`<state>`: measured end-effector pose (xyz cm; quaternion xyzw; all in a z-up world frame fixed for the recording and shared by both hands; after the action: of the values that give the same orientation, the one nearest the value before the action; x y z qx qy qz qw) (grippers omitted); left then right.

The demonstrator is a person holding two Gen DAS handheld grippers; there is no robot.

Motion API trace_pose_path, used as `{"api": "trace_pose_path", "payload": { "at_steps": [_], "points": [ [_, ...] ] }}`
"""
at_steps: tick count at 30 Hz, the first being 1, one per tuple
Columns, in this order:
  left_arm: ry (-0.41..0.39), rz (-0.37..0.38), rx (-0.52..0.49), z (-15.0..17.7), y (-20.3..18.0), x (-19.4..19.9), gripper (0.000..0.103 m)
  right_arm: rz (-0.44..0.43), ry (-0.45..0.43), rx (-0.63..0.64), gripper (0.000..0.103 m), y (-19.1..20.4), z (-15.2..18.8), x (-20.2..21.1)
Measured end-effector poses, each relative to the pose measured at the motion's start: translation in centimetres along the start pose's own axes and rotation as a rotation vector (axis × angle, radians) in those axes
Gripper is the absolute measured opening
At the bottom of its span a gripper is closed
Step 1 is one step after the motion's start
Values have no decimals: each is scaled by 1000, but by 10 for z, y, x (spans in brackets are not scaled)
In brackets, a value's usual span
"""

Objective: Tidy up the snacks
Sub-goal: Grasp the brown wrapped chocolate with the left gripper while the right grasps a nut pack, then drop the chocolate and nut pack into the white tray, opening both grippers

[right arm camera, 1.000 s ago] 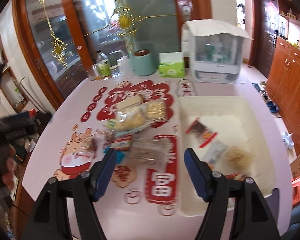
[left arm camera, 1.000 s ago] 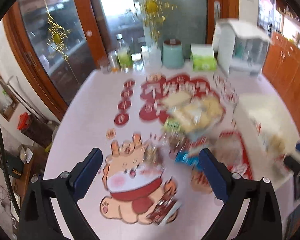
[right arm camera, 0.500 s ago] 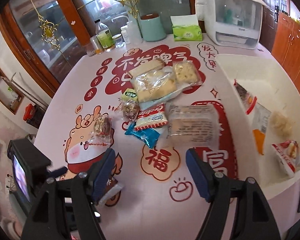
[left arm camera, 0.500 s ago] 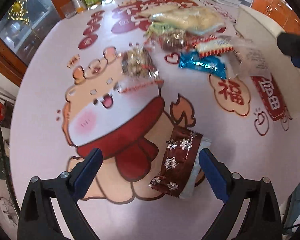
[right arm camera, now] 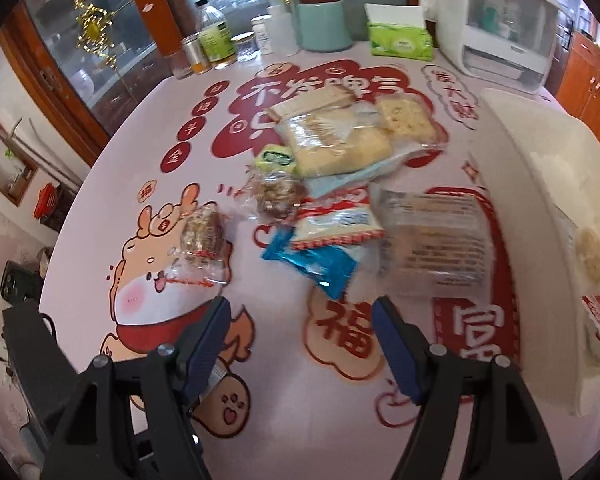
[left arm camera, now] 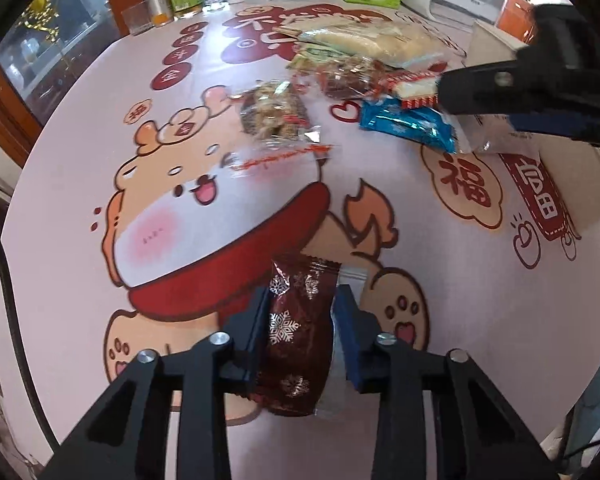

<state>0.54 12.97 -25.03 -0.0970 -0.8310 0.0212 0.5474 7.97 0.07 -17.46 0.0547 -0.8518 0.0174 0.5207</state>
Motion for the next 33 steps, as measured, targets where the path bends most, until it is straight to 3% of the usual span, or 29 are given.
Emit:
{"api": "trace_pose_path", "payload": {
  "at_steps": [8,15,22,24,25,33],
  "points": [
    [-27,-34,117,-6,64,15,18,-52,16,81,74,53,-20,-35],
    [-71,-60,220,-22,114,23,15,-71,57,102,74,87,-35,-69],
    [-117,-42,274,-45,138,30,10,-55,110,113,73,103,-37,-93],
    [-123,-40,280,-49,140,32,9,-47,99,124,64,105,-37,-94],
    [-127,-39,279,-50,140,33,9,-58,96,137,46,107,-36,-93],
    [-149,22,282,-59,119,55,8,-80,63,141,43,95,-30,-69]
  ]
}}
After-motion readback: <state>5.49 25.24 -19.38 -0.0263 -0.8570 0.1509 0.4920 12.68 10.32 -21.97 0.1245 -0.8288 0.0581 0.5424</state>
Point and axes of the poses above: each gripper's, at about its wrist camera, not at the fingertips, and x roughly against the way its jaws point, y to its left, z to its underside, the point moved 4 cm from there along -x, roughly the way its jaws point, and after that the axes turned 9 degrees about z, right-handed, at the moved point
